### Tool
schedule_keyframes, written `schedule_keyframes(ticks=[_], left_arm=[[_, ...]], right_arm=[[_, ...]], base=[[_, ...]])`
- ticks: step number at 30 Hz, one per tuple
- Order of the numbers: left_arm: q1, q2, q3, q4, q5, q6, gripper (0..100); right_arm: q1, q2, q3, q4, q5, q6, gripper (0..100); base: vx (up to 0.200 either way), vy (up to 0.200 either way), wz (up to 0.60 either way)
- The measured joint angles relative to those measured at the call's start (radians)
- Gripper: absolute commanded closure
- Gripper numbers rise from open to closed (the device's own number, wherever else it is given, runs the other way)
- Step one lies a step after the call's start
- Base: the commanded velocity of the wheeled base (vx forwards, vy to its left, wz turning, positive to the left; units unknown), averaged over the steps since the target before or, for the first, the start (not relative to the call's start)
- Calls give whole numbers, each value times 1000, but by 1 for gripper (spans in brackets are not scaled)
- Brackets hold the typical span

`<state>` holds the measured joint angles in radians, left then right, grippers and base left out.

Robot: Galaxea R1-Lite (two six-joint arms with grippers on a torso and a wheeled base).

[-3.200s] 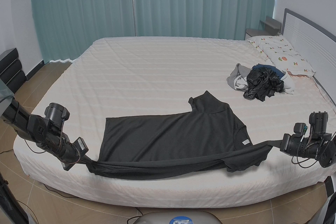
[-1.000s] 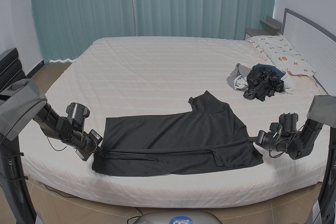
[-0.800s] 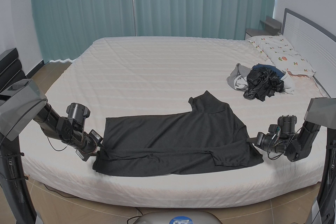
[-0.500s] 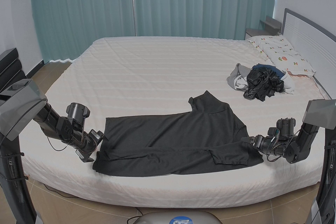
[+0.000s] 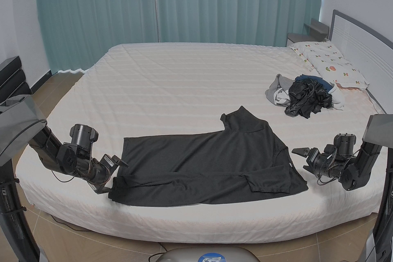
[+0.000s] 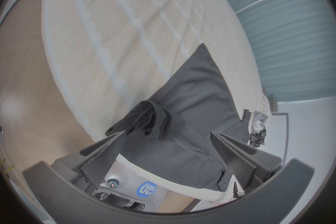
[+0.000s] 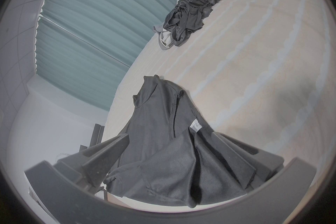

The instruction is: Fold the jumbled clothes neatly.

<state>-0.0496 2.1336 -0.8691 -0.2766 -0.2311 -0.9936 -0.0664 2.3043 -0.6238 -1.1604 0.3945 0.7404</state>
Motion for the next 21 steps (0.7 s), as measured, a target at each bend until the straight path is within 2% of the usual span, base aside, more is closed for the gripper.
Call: schedule_keyframes(ticks=[3,8,9,15,21], left_arm=[[4,-31,57,-74,-18,18,0],[13,-85,116,-114,-91,24,0],[14,-92,120,-113,-93,22,0],[16,-118,117,-104,-94,-35,0],[7,-134,147,-102,-94,6,0]], right_arm=[[7,-7,18,-3,1,8,0],[33,-5,42,-5,0,10,0],[35,-3,45,-5,0,10,0],[44,-1,56,-5,0,9,0],[57,-9,65,-6,-2,9,0]], base=[[0,0,0],[0,0,0],[0,0,0],[200,0,0],[0,0,0]])
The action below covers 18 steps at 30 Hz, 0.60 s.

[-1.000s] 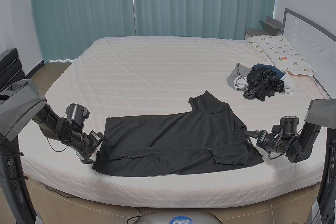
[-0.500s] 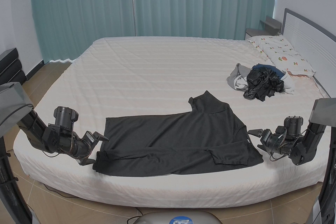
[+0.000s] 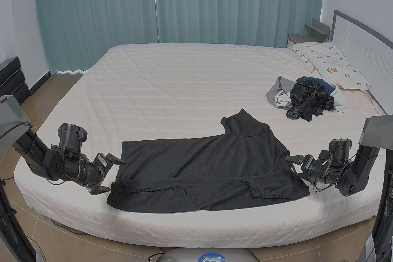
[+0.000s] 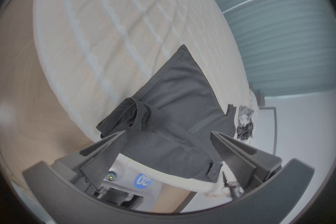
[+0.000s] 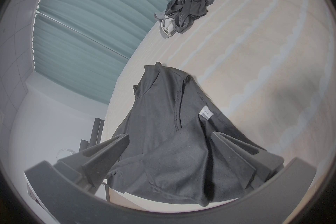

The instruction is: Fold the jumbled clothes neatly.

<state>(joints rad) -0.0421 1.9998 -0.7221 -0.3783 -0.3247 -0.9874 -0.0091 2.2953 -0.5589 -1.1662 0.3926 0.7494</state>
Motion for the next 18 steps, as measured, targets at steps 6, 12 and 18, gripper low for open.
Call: schedule_keyframes(ticks=[6,12,18], left_arm=[[-29,-37,77,43,2,153,0],[-74,-93,122,126,0,264,0],[-106,-74,116,125,12,262,0]], right_arm=[[4,-6,6,0,-1,-3,0],[7,-8,9,0,-1,-5,0],[11,-9,11,0,-2,-6,0]], base=[[0,0,0],[0,0,0],[0,0,0]])
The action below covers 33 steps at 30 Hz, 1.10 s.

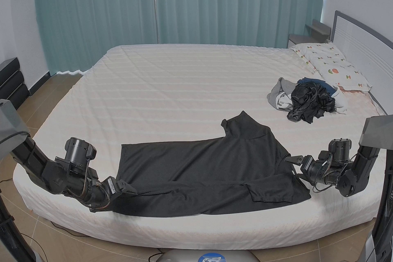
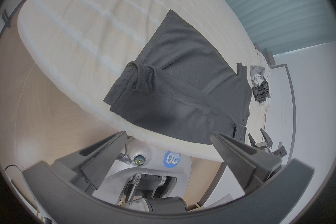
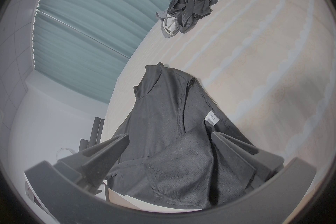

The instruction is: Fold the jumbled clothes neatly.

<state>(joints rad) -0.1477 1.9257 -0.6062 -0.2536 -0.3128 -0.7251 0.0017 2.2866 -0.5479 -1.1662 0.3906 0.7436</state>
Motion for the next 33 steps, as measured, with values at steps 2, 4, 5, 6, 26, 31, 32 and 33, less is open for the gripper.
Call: schedule_keyframes(ticks=[2,4,5,6,26,31,32,33], left_arm=[[-6,20,-14,-7,5,-12,0],[-12,41,-30,-15,16,-23,0],[-16,53,-37,-21,31,-25,0],[-21,66,-43,-27,54,-26,0],[-78,201,-110,-156,226,-110,100],[-53,202,-127,-154,253,-133,100],[-46,203,-135,-154,264,-138,100],[-35,205,-144,-154,272,-142,100]], right_arm=[[3,0,0,0,0,0,0],[6,0,0,0,0,0,0],[6,0,0,0,0,0,0],[7,0,0,0,-1,0,0],[15,4,0,0,-5,-1,0],[15,4,0,0,-5,-2,0],[15,4,0,0,-5,-2,0],[15,4,0,0,-5,-2,0]], base=[[0,0,0],[0,0,0],[0,0,0],[0,0,0],[0,0,0],[0,0,0],[0,0,0],[0,0,0]])
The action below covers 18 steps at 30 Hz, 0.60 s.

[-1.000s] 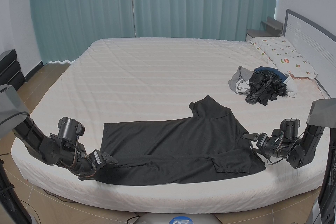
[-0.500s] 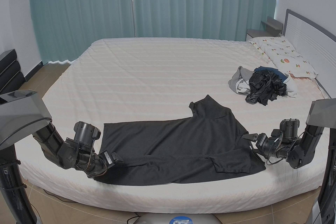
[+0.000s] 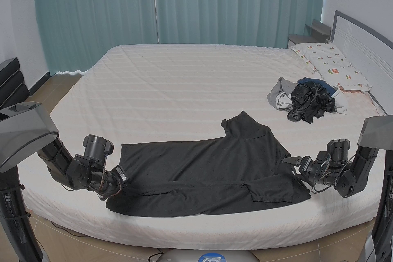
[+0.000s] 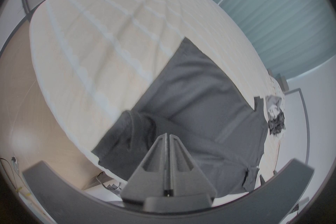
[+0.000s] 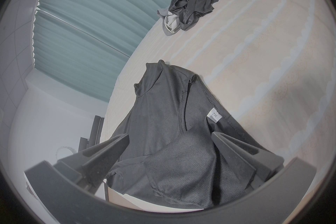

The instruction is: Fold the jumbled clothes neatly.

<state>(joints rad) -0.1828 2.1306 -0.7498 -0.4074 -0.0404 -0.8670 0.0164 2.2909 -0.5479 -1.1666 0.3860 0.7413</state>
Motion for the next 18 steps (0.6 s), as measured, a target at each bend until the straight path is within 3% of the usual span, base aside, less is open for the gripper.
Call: schedule_keyframes(ticks=[12,13,18], left_arm=[[47,2,-18,1,-8,-44,100],[46,0,-10,0,-14,-44,0],[33,-4,8,-3,-30,-40,0]], right_arm=[[0,0,2,0,0,0,0],[0,0,2,0,0,0,0],[0,0,2,0,0,1,0]], base=[[0,0,0],[0,0,0],[0,0,0]])
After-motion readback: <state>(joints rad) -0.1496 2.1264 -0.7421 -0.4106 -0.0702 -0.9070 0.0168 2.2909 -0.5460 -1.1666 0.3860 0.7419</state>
